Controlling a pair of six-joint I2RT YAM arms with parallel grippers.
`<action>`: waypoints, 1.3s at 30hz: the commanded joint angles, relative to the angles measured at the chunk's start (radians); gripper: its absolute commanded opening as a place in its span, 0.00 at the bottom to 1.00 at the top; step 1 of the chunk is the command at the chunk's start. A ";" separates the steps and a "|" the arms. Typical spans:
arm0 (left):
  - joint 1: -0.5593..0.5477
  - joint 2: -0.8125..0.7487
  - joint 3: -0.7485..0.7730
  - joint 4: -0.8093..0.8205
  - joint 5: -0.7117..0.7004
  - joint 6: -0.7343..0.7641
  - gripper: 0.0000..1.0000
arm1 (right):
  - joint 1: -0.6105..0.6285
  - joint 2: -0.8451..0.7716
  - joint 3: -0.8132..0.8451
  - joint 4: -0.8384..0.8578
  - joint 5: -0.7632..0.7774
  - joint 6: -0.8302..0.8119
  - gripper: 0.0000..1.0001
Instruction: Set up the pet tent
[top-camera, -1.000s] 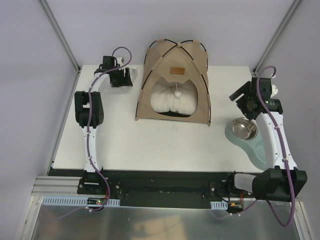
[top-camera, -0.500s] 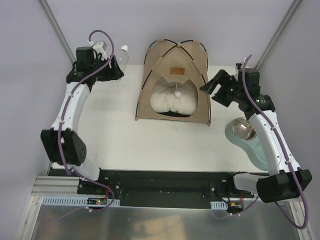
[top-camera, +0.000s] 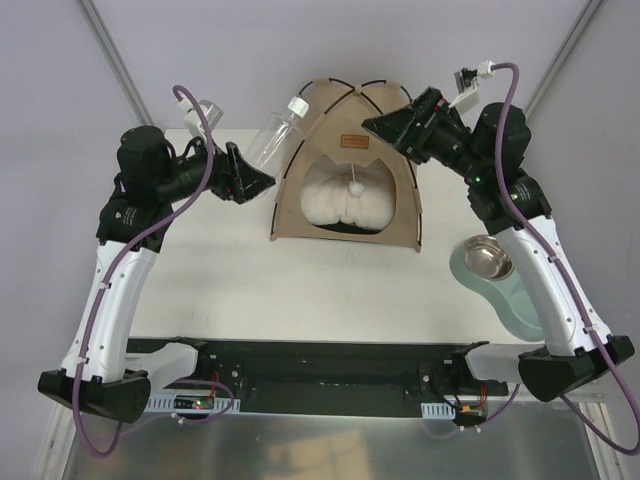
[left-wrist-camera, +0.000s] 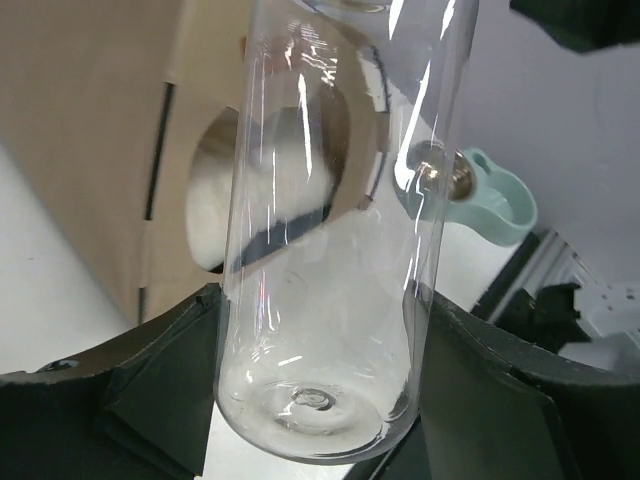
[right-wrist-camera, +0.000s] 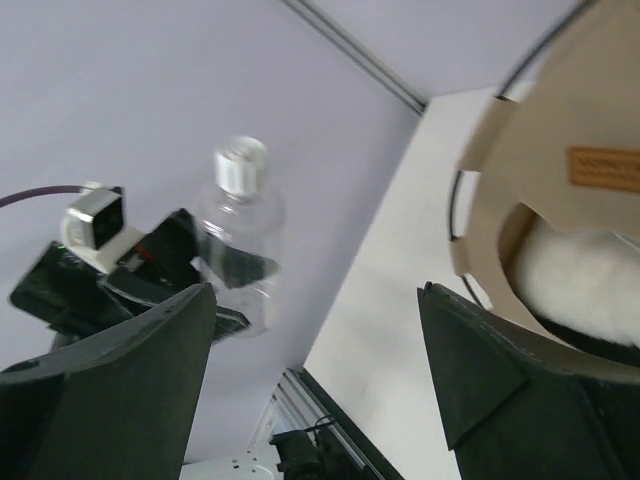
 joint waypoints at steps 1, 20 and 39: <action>-0.045 -0.044 -0.018 0.030 0.116 -0.026 0.32 | 0.062 0.040 0.119 0.131 -0.010 0.029 0.89; -0.140 -0.031 -0.021 0.036 0.176 0.002 0.35 | 0.296 0.180 0.229 0.043 0.205 -0.057 0.43; -0.140 -0.137 -0.239 0.411 -0.095 -0.403 0.99 | 0.205 0.082 0.108 0.079 0.296 0.304 0.00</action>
